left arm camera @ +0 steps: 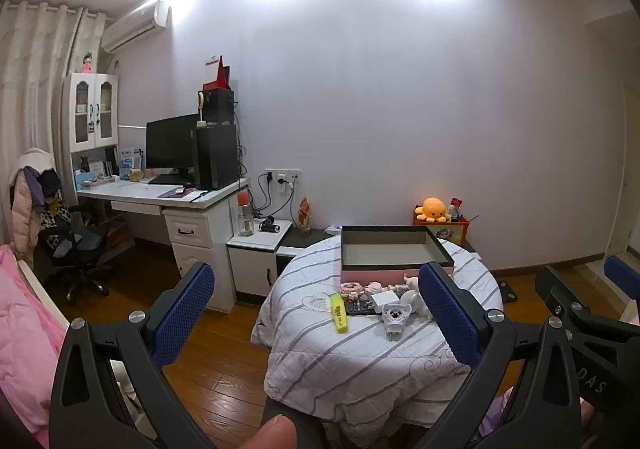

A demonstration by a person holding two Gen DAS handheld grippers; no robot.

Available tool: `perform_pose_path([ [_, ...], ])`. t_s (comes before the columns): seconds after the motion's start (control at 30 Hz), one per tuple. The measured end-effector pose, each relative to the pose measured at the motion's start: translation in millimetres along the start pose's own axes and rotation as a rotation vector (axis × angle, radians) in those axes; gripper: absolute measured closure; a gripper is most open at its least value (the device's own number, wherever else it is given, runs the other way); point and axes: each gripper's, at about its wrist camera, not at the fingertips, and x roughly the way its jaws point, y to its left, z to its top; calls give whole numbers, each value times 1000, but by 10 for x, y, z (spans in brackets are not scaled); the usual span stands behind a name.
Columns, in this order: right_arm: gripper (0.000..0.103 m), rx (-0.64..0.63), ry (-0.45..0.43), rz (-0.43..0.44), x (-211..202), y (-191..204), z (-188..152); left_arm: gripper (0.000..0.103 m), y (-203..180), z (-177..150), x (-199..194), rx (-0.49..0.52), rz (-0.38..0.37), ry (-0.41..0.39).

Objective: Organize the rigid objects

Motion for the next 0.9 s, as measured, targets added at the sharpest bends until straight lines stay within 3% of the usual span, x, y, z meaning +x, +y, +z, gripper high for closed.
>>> perform_pose_path([
  [0.9,0,5,51,1,116,-19,36,0,-14,-52,193,-1,-4,51],
])
